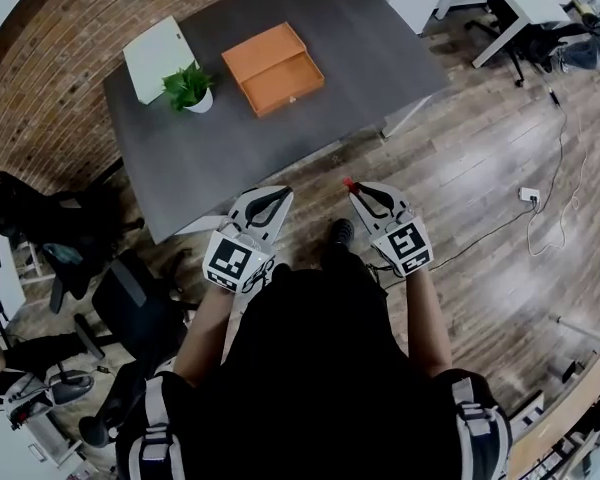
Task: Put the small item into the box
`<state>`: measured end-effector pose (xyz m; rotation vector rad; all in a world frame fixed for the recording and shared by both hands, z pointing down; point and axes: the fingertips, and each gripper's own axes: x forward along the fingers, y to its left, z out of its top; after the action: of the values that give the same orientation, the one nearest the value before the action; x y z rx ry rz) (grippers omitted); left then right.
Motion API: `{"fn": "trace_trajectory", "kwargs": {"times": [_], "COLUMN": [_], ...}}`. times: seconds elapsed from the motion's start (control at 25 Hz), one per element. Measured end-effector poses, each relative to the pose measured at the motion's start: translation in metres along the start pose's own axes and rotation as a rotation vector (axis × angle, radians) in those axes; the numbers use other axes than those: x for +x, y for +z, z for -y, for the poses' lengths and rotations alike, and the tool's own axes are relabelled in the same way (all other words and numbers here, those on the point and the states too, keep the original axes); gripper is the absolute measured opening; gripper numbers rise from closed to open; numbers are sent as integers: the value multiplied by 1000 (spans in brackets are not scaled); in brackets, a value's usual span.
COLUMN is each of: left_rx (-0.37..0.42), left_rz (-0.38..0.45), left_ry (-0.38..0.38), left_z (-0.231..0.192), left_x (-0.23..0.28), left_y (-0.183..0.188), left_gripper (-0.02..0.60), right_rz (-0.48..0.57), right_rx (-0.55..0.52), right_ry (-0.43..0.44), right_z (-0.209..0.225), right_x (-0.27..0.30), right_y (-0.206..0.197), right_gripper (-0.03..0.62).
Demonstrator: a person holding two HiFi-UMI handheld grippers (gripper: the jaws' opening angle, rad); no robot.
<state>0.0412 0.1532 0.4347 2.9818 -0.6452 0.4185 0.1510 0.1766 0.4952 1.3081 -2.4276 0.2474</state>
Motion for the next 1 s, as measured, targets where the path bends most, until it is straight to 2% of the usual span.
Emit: {"fn": "trace_trajectory", "kwargs": {"times": [0.16,0.28,0.52,1.0], "left_rx": [13,-14,-43,-72], "left_rz": [-1,-14,-20,-27], "left_ry": [32,85,199,365], "left_z": [2,-6,-15,-15], "left_x": [27,34,49,64], "left_y": [11,12,18,17], "left_gripper": [23,23,23,23], "right_rz": [-13,-24,31,18], "right_rx": [-19,-41,-75,-111], "right_ry": [29,72,173,289], "right_z": [39,56,76,104], "right_x": [-2,6,24,24], "right_y": [-6,-1,18,1], "right_gripper": [67,67,67,67]}}
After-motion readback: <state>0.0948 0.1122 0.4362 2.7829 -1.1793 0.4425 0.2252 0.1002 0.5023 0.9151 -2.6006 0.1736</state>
